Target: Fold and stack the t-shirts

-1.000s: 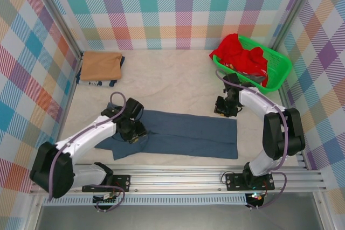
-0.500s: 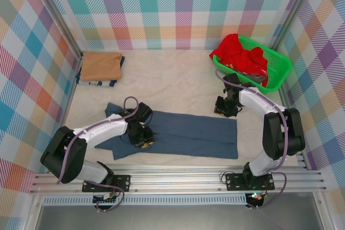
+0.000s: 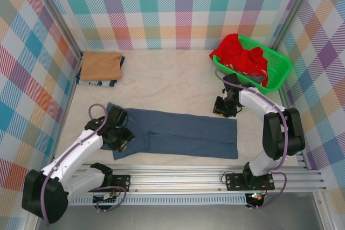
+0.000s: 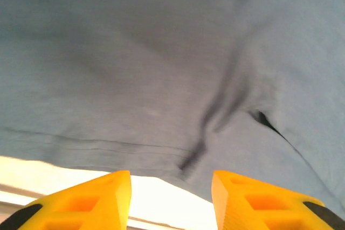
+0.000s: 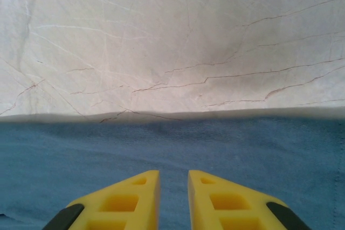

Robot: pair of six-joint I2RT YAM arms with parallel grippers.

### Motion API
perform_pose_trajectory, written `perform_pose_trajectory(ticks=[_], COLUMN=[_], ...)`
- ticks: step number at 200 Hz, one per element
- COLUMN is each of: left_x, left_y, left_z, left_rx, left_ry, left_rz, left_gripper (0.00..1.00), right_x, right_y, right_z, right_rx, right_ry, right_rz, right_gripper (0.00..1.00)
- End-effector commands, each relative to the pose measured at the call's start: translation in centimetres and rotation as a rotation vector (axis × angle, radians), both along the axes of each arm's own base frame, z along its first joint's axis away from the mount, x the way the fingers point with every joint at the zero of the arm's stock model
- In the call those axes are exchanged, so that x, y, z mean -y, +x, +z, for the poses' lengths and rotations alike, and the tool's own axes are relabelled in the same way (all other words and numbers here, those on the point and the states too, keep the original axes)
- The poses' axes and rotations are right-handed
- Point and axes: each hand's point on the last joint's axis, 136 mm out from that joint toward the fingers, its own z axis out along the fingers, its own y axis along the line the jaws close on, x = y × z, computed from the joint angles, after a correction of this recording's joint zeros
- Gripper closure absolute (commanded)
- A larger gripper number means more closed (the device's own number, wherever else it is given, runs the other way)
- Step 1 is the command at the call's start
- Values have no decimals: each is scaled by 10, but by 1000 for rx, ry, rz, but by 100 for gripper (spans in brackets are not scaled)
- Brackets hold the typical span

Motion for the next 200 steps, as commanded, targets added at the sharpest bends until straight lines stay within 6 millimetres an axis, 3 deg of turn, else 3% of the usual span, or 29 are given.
perform_pose_trajectory(ticks=[1, 41, 80, 118, 152, 200], left_x=[-35, -63, -64, -54, -57, -57], left_y=[-19, -12, -19, -13, -14, -3], left_z=[-16, -24, -36, -47, -38, -18], left_rx=[-76, -91, -118, -62, -36, -8], left_ry=[73, 147, 148, 88, 96, 105], left_rz=[181, 183, 172, 180, 177, 154], left_gripper=[58, 59, 61, 77, 92, 97], right_x=[-8, -9, -8, -8, -9, -10], right_y=[0, 0, -3, -3, 0, 2], right_z=[4, 5, 3, 0, 0, -3], right_rx=[11, 13, 8, 0, 1, -5], right_ry=[32, 32, 31, 36, 34, 39], right_rz=[36, 46, 38, 31, 30, 24], right_gripper=[79, 79, 79, 79, 79, 79])
